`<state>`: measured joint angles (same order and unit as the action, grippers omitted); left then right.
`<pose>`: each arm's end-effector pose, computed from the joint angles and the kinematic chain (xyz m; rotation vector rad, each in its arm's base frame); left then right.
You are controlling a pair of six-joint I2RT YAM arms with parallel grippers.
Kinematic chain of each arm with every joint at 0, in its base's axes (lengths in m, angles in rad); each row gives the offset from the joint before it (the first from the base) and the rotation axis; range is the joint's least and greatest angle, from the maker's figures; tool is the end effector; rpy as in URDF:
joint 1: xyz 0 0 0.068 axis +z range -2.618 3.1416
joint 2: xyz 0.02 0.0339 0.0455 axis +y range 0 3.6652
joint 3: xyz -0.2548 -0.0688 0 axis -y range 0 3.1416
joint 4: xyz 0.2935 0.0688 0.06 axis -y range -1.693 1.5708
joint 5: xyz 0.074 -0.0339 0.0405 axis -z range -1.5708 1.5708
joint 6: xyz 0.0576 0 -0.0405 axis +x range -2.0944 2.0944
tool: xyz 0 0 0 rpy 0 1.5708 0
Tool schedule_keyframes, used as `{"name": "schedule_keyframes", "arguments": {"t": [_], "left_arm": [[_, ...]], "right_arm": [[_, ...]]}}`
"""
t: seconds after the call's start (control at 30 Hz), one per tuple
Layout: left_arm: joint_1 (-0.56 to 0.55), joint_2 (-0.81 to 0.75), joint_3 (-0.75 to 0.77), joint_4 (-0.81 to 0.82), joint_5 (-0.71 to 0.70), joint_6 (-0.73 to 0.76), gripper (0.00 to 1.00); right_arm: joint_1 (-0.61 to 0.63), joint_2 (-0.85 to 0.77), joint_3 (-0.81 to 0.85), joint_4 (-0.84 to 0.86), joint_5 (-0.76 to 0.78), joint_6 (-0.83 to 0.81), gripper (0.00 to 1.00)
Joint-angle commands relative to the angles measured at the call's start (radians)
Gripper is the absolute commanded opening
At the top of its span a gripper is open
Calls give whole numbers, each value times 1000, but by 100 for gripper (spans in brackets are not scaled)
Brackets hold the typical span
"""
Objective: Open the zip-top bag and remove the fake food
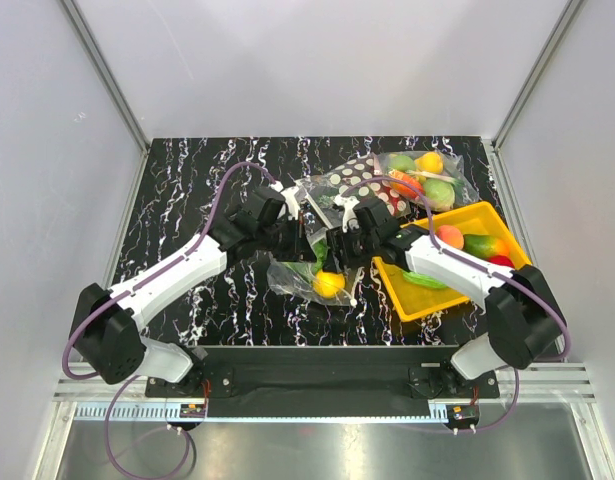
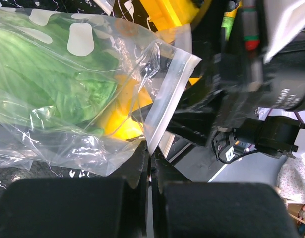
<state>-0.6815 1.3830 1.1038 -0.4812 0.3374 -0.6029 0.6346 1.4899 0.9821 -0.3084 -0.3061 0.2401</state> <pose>0.2708 -0.2442 0.2522 0.2815 2.4982 -0.9861 0.2904 0.2353 0.1833 -0.6337 2.3986 0.7617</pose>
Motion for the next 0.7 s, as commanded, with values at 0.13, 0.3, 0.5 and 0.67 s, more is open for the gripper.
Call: {"name": "schedule_keyframes", "arguments": {"t": [0.13,0.3,0.5,0.67], "left_arm": [[4,-38,1,43,35,5,0],[3,-38,-1,46,38,8,0],[5,-39,-1,44,37,11,0],[5,-35,1,50,38,9,0]], "right_arm": [[63,39,13,43,28,-32,70],[88,35,-16,34,58,-44,84],[111,41,-33,23,71,-48,96],[112,75,-34,54,74,-50,96]]}}
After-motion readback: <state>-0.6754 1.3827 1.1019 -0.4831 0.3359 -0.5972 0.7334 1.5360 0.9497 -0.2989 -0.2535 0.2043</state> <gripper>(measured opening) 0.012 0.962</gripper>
